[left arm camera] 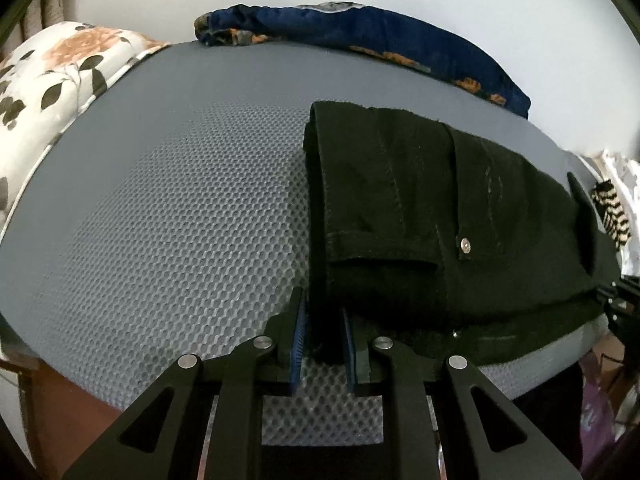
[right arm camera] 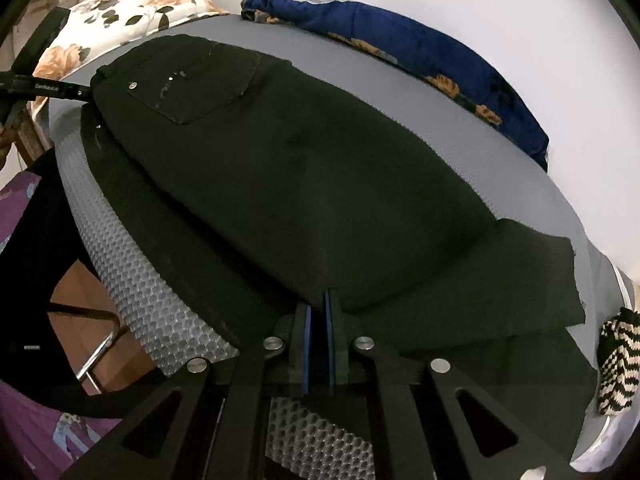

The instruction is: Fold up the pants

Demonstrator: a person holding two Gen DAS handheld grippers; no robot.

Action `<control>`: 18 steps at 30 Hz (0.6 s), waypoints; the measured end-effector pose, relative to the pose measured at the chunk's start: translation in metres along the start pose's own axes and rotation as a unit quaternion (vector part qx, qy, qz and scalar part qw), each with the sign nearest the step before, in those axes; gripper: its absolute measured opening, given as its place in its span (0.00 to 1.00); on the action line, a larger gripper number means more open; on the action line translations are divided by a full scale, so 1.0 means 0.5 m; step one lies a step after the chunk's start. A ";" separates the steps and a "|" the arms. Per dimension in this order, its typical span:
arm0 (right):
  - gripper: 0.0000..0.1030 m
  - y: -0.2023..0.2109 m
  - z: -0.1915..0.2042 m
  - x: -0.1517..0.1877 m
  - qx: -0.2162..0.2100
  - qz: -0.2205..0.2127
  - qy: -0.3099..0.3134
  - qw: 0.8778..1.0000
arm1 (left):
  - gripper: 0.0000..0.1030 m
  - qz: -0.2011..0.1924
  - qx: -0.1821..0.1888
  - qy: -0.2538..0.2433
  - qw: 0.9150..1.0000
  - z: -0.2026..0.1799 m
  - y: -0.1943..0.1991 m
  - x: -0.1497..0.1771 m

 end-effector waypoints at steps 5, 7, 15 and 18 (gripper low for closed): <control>0.26 0.003 -0.008 0.003 -0.023 -0.014 -0.016 1.000 | 0.20 -0.007 -0.068 -0.002 0.998 0.008 0.030 -0.004; 0.57 0.034 -0.038 0.010 -0.044 -0.057 -0.067 0.995 | 0.28 -0.024 -0.088 -0.002 0.996 0.005 0.062 -0.007; 0.58 0.107 -0.267 0.133 -0.043 -0.108 -0.287 0.951 | 0.66 -0.042 0.113 -0.071 0.990 -0.209 0.127 -0.067; 0.58 0.117 -0.343 0.153 -0.015 -0.100 -0.326 0.940 | 0.68 -0.011 0.227 -0.086 0.970 -0.333 0.092 -0.086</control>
Point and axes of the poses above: each gripper's, at about its wrist camera, not at the fingertips, and y roughly against the way its jaws point, z to its left, x to its underside, the point moved 2 cm from there along -y, roughly the way its jaws point, and after that the axes turned 3 degrees about x, right-handed, at the moved point
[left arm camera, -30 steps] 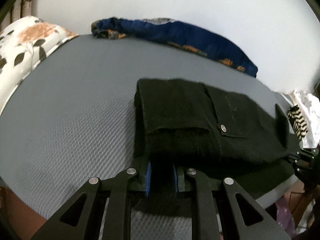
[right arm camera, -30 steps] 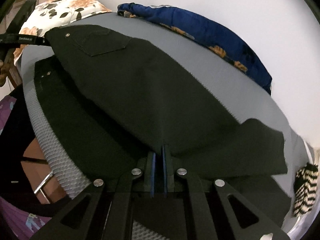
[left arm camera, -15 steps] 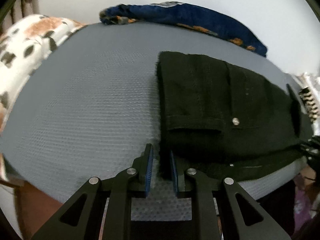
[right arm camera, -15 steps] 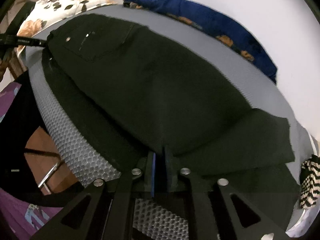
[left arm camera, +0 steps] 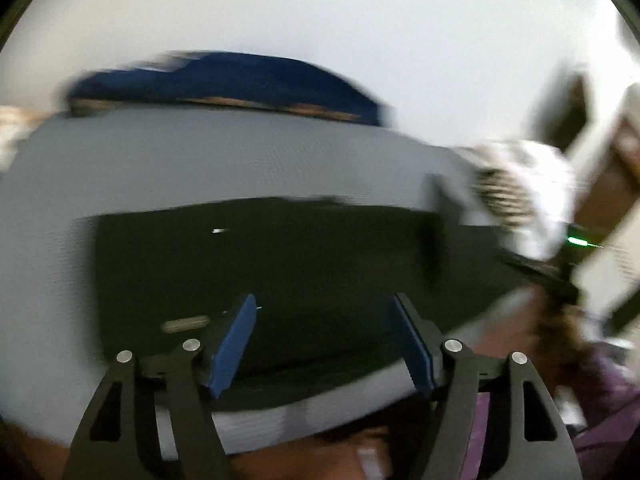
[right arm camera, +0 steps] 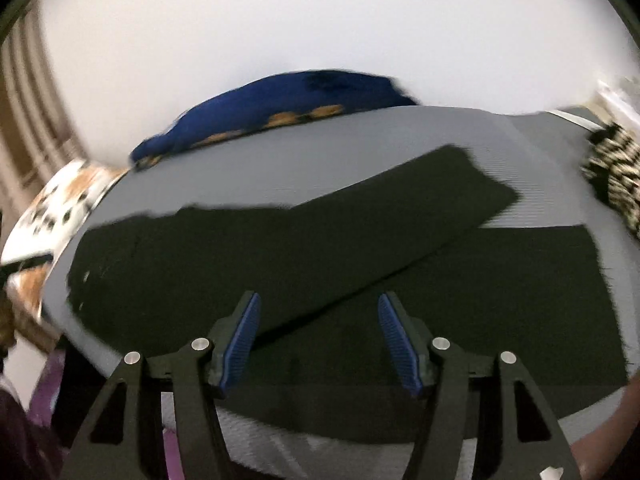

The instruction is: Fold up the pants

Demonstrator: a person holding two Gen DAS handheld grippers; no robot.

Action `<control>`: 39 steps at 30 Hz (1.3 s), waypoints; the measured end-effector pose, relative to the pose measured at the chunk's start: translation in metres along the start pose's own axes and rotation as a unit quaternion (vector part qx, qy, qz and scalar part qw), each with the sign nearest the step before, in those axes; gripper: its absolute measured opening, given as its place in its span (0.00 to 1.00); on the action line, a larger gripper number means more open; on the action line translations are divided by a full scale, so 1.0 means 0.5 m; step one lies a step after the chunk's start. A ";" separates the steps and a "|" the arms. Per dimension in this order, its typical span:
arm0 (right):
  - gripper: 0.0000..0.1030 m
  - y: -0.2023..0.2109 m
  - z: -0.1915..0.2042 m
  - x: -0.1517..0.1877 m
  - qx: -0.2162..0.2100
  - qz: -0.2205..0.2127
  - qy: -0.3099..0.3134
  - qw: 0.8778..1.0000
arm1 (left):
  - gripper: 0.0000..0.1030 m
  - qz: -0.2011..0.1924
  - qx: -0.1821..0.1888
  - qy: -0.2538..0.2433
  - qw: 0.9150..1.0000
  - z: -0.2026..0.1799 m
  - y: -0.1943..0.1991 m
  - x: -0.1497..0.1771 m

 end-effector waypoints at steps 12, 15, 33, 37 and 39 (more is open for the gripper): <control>0.58 -0.055 -0.262 -0.091 -0.053 -0.004 -0.228 0.972 | 0.68 0.121 0.077 -0.120 0.982 -0.249 -0.346 0.018; 0.58 -0.074 -0.270 -0.102 -0.030 0.012 -0.207 0.978 | 0.68 0.129 0.068 -0.105 0.984 -0.243 -0.380 0.029; 0.56 -0.221 -0.364 -0.126 -0.042 0.032 -0.218 0.975 | 0.68 0.123 0.032 -0.109 0.986 -0.221 -0.424 0.046; 0.15 -0.253 -0.364 -0.133 -0.056 0.050 -0.235 0.969 | 0.68 0.124 0.043 -0.093 0.987 -0.211 -0.424 0.043; 0.07 -0.260 -0.371 -0.128 -0.062 0.048 -0.253 0.964 | 0.68 0.124 0.044 -0.092 0.987 -0.212 -0.424 0.043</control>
Point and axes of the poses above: each gripper's, at about its wrist camera, not at the fingertips, and y roughly against the way its jaws point, z to its left, x to its underside, the point moved 2 cm from there along -y, roughly the way its jaws point, and after that the axes turned 3 degrees about x, right-handed, at the moved point
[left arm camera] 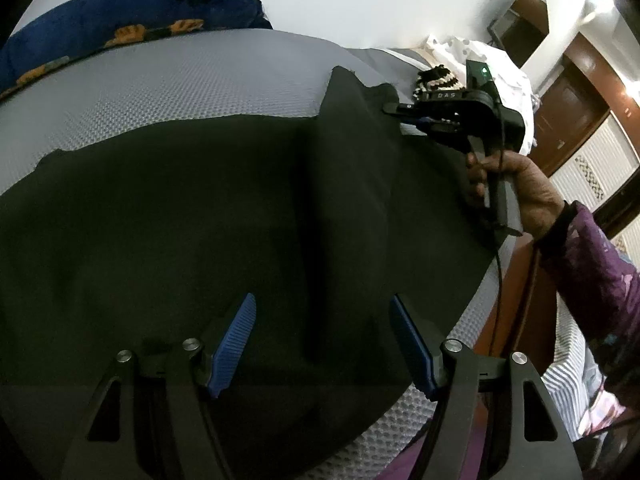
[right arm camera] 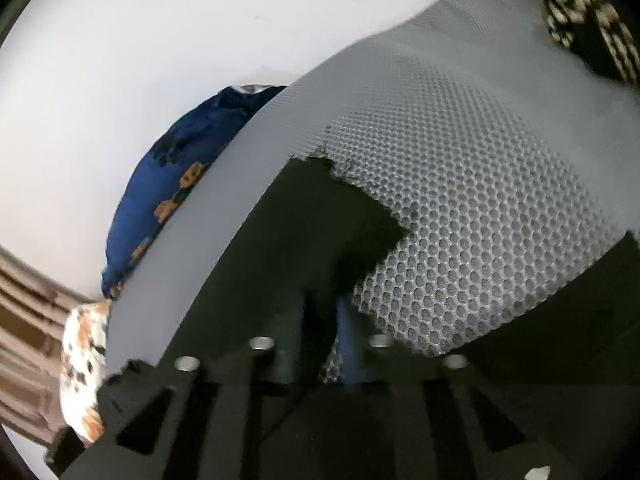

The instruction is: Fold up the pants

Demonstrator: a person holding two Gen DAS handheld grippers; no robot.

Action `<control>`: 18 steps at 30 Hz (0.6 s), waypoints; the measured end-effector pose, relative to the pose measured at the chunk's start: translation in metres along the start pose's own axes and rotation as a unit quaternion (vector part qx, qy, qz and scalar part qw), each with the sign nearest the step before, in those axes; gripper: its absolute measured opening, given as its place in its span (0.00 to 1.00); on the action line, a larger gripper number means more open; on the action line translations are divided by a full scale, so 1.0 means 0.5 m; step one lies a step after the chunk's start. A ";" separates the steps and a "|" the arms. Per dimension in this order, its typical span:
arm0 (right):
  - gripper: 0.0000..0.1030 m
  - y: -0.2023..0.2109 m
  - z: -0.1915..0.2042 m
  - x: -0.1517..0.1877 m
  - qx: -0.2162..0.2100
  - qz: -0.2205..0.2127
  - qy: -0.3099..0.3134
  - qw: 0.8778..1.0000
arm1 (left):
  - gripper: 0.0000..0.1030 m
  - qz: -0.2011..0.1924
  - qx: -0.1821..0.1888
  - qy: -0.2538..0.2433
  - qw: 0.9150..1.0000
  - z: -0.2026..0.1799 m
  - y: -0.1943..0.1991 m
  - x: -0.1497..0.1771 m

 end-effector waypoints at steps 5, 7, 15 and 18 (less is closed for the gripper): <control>0.06 0.024 -0.005 0.007 -0.011 -0.025 -0.017 0.999 | 0.69 -0.002 -0.012 -0.020 1.000 -0.013 -0.003 0.001; 0.05 0.058 -0.008 0.009 -0.018 -0.045 -0.029 0.998 | 0.69 -0.002 -0.017 -0.027 0.999 -0.016 -0.003 0.002; 0.03 0.249 -0.008 0.045 -0.017 -0.119 -0.054 0.991 | 0.69 0.001 -0.008 0.000 1.000 -0.008 0.006 0.000; 0.03 0.323 -0.015 0.073 -0.004 -0.141 -0.061 0.988 | 0.69 0.001 -0.005 0.001 1.000 -0.011 0.011 0.007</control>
Point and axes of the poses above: each gripper's, at about its wrist camera, not at the fingertips, and y roughly against the way its jaws point, z to its left, x to its underside, the point moved 2 cm from there along -y, roughly the way its jaws point, and after that the axes turned 3 degrees about x, right-handed, at the moved point
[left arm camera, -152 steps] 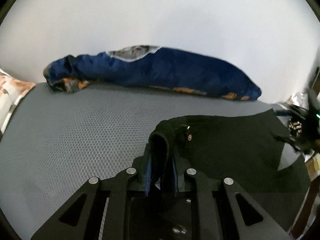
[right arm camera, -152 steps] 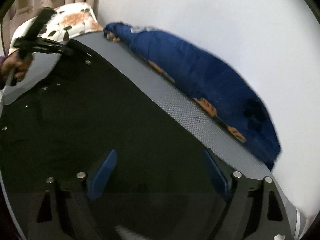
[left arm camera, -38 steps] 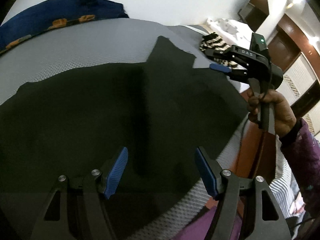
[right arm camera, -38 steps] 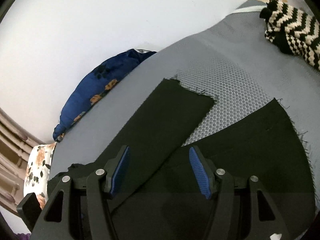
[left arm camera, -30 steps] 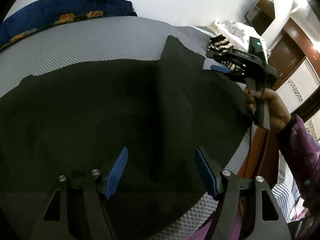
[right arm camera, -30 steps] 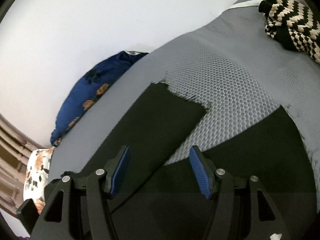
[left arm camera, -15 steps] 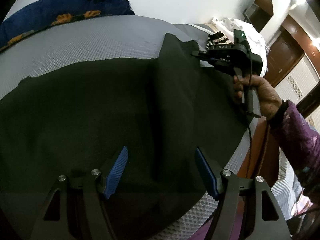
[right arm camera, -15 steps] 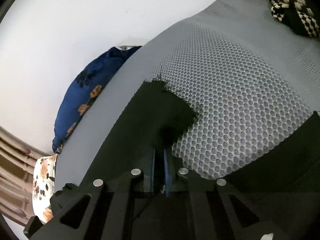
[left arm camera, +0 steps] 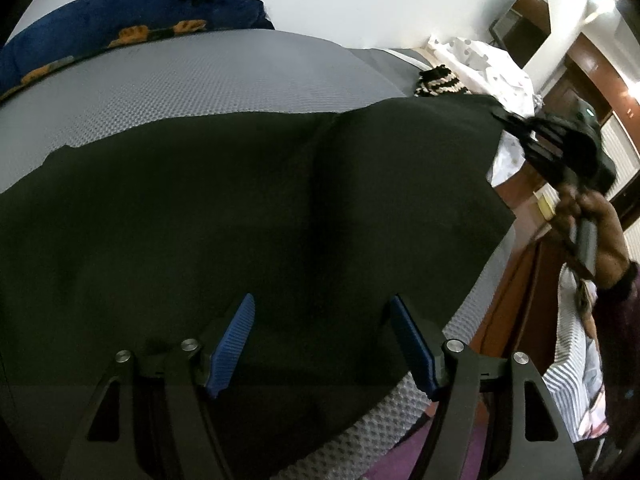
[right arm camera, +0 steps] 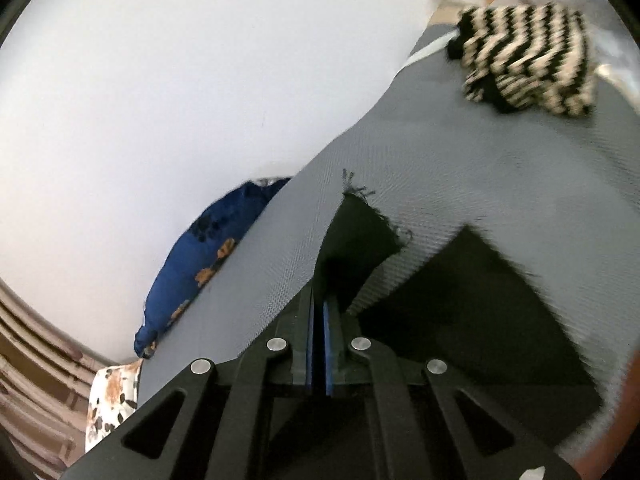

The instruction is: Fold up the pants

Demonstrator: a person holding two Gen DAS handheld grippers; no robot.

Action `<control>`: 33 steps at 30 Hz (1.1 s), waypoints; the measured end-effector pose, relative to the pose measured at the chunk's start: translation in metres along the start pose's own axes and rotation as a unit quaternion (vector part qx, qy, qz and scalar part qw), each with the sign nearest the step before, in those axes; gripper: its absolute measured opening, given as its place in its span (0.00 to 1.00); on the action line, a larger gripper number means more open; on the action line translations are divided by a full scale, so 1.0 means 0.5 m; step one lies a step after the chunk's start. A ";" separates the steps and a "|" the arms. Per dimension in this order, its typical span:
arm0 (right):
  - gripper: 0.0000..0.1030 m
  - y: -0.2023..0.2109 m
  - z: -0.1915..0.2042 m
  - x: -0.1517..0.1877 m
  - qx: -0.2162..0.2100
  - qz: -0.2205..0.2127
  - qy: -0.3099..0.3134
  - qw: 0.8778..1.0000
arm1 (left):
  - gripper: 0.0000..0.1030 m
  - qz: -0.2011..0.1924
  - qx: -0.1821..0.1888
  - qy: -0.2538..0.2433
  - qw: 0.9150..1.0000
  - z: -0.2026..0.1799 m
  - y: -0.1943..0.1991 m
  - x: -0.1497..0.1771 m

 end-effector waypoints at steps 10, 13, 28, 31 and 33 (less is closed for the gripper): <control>0.02 0.113 -0.103 0.096 0.046 -0.009 -0.056 0.997 | 0.69 0.008 -0.002 -0.030 1.000 -0.018 0.010 0.030; 0.02 0.106 -0.148 0.122 0.057 0.005 -0.082 0.995 | 0.69 0.012 -0.005 -0.048 0.999 -0.022 0.011 0.039; 0.12 0.089 -0.217 0.126 0.153 0.013 -0.055 0.987 | 0.76 0.022 -0.018 -0.097 0.995 -0.040 0.003 0.054; 0.13 0.131 -0.233 0.088 0.168 -0.035 -0.057 0.983 | 0.76 0.027 -0.003 -0.086 0.996 -0.038 0.008 0.051; 0.13 0.136 -0.217 0.045 0.123 -0.043 -0.030 0.991 | 0.76 0.020 0.008 -0.073 0.997 -0.032 0.015 0.045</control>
Point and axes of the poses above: each gripper's, at about its wrist camera, not at the fingertips, and y roughly against the way its jaws point, z to its left, x to its underside, the point moved 2 cm from there along -y, roughly the way its jaws point, and after that the axes turned 3 degrees about x, right-handed, at the moved point
